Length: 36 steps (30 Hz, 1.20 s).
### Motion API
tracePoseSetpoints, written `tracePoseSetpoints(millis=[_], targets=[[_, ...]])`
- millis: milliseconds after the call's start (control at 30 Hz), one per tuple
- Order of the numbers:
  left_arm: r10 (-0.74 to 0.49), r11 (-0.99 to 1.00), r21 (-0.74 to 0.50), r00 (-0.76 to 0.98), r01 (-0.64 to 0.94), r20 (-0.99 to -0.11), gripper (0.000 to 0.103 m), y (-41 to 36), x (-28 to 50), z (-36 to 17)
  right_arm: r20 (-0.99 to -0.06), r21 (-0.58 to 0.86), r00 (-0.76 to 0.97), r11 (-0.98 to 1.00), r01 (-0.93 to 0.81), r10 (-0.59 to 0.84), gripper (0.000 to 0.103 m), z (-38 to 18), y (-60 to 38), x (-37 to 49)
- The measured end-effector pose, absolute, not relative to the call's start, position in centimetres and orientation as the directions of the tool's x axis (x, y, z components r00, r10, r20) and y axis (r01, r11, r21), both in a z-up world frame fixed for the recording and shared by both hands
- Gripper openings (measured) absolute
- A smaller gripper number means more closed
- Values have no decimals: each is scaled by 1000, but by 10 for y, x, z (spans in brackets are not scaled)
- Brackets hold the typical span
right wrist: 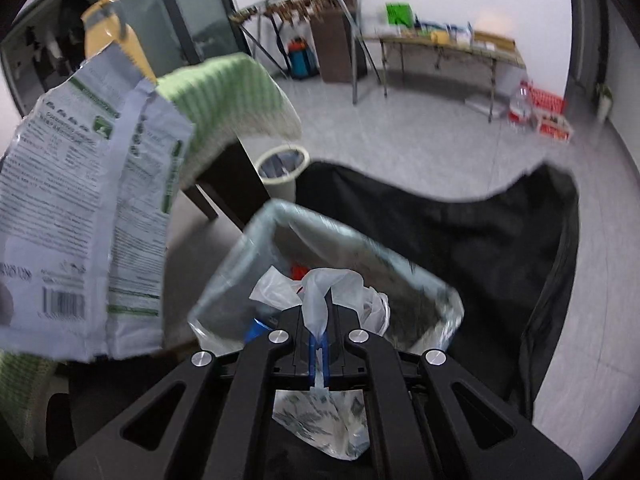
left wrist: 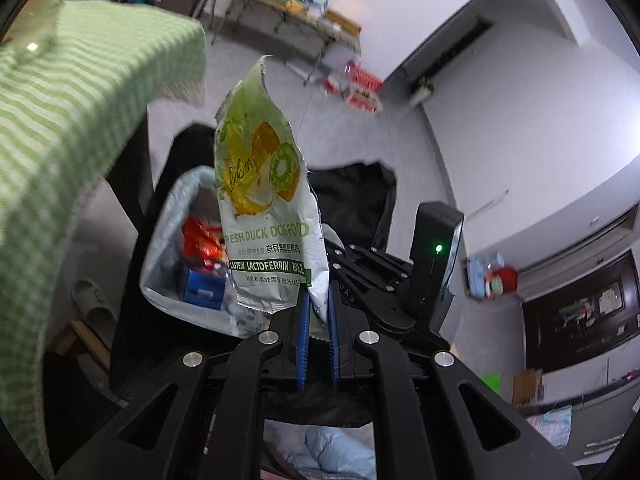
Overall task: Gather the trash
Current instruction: 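Carry the pouch and plastic bag over the trash bag and open both tools, then move both tools back over the table toward the remaining trash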
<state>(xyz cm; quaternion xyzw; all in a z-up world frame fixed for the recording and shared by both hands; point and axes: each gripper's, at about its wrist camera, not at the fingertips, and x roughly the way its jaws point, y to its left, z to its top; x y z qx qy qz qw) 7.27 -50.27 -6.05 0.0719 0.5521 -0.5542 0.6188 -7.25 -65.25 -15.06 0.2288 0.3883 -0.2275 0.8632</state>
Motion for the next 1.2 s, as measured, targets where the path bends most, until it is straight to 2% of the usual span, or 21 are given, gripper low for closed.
tracePoseSetpoints(millis=[67,100,167,200,233,500,667,767,833,867,900,1200], targets=[[-581,372,-531,-255,761,-773,6,-514,71,-78,-790,218,575,779,588,-213,2,-161,-658,-73],[-572,370,-535,-268,760,-776,6,-521,72,-84,-800,220,562,770,600,-210,6,-166,-661,-73],[-549,369,-551,-303,748,-779,6,-534,70,-101,-816,225,541,749,623,-205,28,-173,-667,-76],[-541,366,-560,-320,743,-778,6,-538,69,-108,-812,228,542,739,633,-214,45,-173,-668,-79],[-534,359,-569,-337,740,-775,6,-546,68,-116,-805,232,550,734,639,-224,47,-173,-669,-85],[-504,393,-646,-434,655,-747,6,-578,60,-170,-718,269,611,677,685,-333,47,-136,-682,-124],[-500,471,-646,-421,601,-757,7,-580,54,-197,-717,271,612,674,687,-335,47,-137,-683,-128],[-513,565,-643,-390,518,-765,10,-576,62,-217,-728,275,607,675,685,-319,47,-144,-682,-126],[-499,589,-643,-405,490,-766,22,-574,64,-226,-734,277,605,678,681,-308,47,-147,-680,-125],[-492,619,-630,-393,469,-777,43,-570,66,-233,-736,275,604,680,680,-306,47,-147,-679,-124],[-491,638,-622,-382,454,-783,51,-566,68,-237,-737,272,602,682,679,-306,47,-147,-678,-124],[-492,641,-588,-323,493,-808,55,-550,78,-220,-727,266,613,697,666,-309,47,-138,-673,-117]])
